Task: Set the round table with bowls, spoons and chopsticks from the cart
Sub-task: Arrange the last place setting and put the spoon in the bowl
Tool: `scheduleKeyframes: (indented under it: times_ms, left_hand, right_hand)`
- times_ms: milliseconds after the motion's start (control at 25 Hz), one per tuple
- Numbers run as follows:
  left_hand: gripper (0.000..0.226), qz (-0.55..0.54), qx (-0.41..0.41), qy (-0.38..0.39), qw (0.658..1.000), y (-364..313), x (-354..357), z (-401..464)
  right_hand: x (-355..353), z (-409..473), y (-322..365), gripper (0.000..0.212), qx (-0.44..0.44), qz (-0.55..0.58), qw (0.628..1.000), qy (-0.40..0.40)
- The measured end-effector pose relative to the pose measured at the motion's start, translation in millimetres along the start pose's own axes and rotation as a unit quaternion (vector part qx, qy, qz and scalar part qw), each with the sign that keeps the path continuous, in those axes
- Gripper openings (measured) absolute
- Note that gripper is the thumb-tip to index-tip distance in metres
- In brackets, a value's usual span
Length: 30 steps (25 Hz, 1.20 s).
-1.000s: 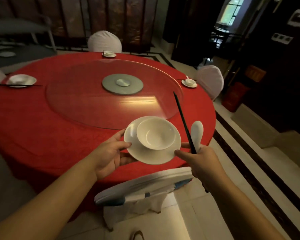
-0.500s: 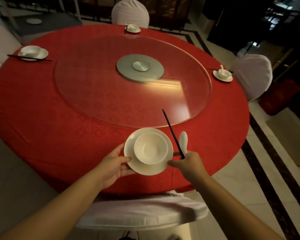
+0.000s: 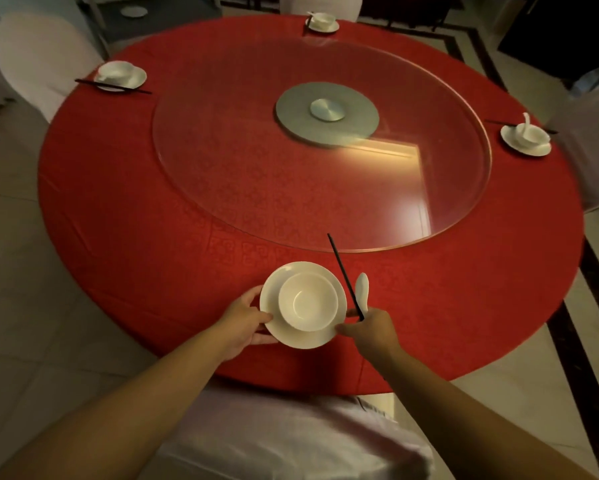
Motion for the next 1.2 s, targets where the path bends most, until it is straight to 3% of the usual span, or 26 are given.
scheduleKeyframes:
  times_ms: [320, 720, 800, 920, 1040, 1200]
  left_hand:
    - [0.067, 0.026, -0.005, -0.02, 0.999, 25.5, -1.2, 27.5]
    - [0.072, 0.127, 0.053, -0.012, 0.99, 36.6, -2.8, 38.2]
    - [0.069, 0.186, 0.069, -0.037, 0.979, 32.6, -2.1, 37.9]
    - [0.055, 0.316, 0.118, -0.117, 0.934, 23.2, -7.4, 37.4]
    - [0.036, 0.252, 0.138, -0.129, 0.949, 14.5, -3.9, 36.4]
    - [0.037, 0.073, 0.059, -0.074, 0.993, 19.3, 9.4, 36.8]
  right_hand:
    - [22.6, 23.5, -21.5, 0.026, 0.031, -0.022, 0.999, -0.017]
    - [31.5, 30.4, -34.5, 0.016, 0.033, -0.022, 0.999, -0.023]
    - [29.9, 30.0, -34.0, 0.014, 0.035, -0.015, 0.999, -0.029]
    - [27.0, 28.1, -32.3, 0.02, 0.031, 0.045, 0.996, -0.067]
    - [24.4, 26.8, -25.8, 0.023, 0.033, 0.125, 0.99, -0.058]
    - [27.1, 23.3, -15.6, 0.022, 0.034, 0.144, 0.988, -0.03]
Point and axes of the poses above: each hand's wrist, its own z-axis towards the middle knuckle, its own x-axis out of the palm, y = z × x, the point moved 3 cm from there along z, towards the middle knuckle, and after that the axes turned 10 degrees about x, right-handed, at the moved point
